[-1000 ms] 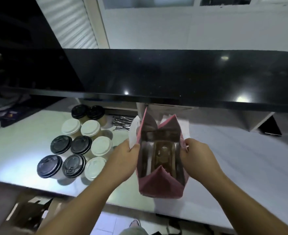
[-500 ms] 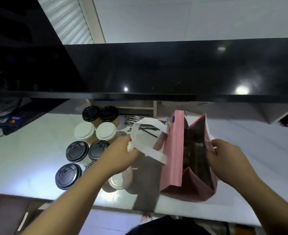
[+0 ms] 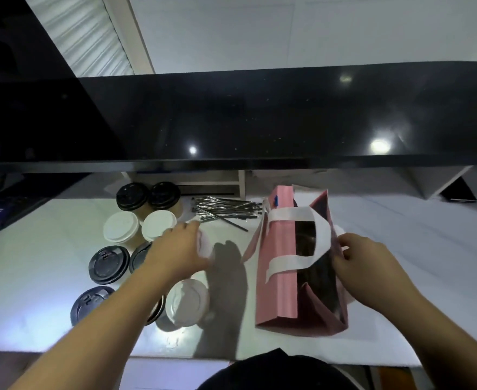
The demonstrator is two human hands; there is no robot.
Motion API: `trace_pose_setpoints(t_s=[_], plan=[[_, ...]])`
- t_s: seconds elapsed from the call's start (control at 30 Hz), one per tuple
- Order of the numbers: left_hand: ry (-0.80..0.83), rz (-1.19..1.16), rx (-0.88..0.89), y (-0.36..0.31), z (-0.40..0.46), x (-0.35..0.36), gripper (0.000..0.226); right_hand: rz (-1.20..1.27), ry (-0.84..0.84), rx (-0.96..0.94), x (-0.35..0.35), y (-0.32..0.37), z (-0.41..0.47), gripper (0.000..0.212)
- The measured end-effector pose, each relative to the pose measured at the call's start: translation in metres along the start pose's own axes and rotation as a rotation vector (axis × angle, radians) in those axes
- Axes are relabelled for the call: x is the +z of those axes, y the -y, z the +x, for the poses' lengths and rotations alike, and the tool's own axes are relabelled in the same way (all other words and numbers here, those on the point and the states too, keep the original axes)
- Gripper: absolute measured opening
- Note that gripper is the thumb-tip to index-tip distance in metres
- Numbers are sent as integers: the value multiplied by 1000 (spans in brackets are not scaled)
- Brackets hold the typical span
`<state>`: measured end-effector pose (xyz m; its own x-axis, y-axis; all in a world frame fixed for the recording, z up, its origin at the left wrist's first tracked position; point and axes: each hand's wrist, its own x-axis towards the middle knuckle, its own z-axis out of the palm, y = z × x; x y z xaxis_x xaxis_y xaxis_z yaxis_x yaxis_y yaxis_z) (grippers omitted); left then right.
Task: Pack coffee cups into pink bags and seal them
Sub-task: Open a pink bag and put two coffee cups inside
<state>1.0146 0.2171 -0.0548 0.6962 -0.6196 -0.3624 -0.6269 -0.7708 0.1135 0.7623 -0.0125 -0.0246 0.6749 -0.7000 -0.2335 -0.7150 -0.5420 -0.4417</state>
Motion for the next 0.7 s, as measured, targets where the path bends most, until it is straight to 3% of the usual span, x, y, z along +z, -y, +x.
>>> trace_pose_setpoints(t_s=[0.1,0.2,0.27,0.43,0.6,0.7], plan=[[-208,-196,54,-25,-22,-55,94,27,25,-18,-4,-1,0,19],[-514,-349,259,-67,-59,-115,92,51,40,-35,-7,-4,0,25],[-555,-406,423,-103,-80,-139,89,72,53,-44,-9,-8,0,26],[-230,-70,610,-183,-70,-118,91,86,17,-93,-13,-21,-2,35],[41,143,547,-214,-19,-76,77,44,-17,-64,-15,-34,-1,46],[127,198,528,-222,6,-52,53,62,-5,-56,-17,-39,-2,38]])
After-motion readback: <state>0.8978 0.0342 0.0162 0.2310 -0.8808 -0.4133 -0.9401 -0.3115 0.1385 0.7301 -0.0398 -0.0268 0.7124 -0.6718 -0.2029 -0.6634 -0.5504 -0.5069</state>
